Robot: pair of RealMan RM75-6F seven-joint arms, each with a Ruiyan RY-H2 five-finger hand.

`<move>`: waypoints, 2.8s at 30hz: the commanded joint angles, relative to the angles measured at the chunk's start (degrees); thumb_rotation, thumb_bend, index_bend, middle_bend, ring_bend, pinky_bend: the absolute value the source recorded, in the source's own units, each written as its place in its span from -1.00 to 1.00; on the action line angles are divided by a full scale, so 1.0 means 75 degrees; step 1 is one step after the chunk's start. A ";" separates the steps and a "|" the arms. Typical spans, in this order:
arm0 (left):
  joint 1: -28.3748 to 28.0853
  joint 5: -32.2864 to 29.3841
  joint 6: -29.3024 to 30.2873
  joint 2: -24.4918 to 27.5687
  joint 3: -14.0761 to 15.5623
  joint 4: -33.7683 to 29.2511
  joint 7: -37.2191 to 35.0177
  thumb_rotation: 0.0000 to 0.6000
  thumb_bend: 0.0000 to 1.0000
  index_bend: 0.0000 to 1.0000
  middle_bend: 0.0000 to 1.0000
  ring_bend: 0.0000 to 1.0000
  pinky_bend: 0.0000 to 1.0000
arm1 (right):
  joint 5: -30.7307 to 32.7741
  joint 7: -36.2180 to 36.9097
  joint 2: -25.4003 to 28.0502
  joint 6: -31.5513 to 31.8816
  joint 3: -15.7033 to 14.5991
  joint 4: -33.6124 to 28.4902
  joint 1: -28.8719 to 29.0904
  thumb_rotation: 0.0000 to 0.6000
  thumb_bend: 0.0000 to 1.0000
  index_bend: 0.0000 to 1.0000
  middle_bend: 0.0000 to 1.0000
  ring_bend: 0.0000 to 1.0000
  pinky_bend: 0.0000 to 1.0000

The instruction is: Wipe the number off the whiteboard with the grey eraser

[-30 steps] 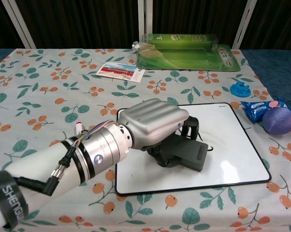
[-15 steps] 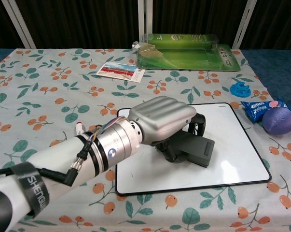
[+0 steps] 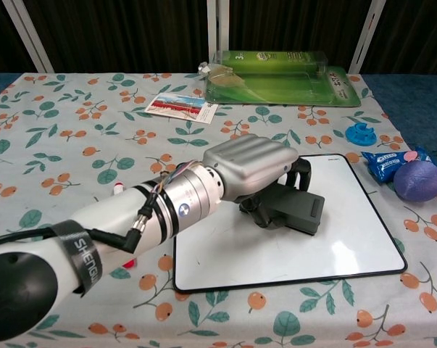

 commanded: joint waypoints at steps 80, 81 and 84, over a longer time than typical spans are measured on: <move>-0.0043 0.0024 0.1041 -0.0391 -0.0810 0.1512 -0.0466 1.00 0.02 0.23 0.22 0.11 -0.41 | -0.0022 -0.0159 0.0057 -0.0033 0.0048 -0.0143 -0.0022 1.00 1.00 -1.00 -1.00 -1.00 -1.00; -0.0019 0.0002 0.1085 -0.0306 -0.0860 0.1486 -0.0479 1.00 0.02 0.23 0.22 0.11 -0.41 | -0.0042 -0.0184 0.0072 -0.0006 0.0045 -0.0176 -0.0026 1.00 1.00 -1.00 -1.00 -1.00 -1.00; 0.0142 -0.0018 0.1314 0.0130 -0.0972 0.1186 -0.0476 1.00 0.02 0.23 0.22 0.11 -0.41 | -0.0098 -0.0271 0.0139 0.0090 0.0039 -0.0307 -0.0051 1.00 1.00 -1.00 -1.00 -1.00 -1.00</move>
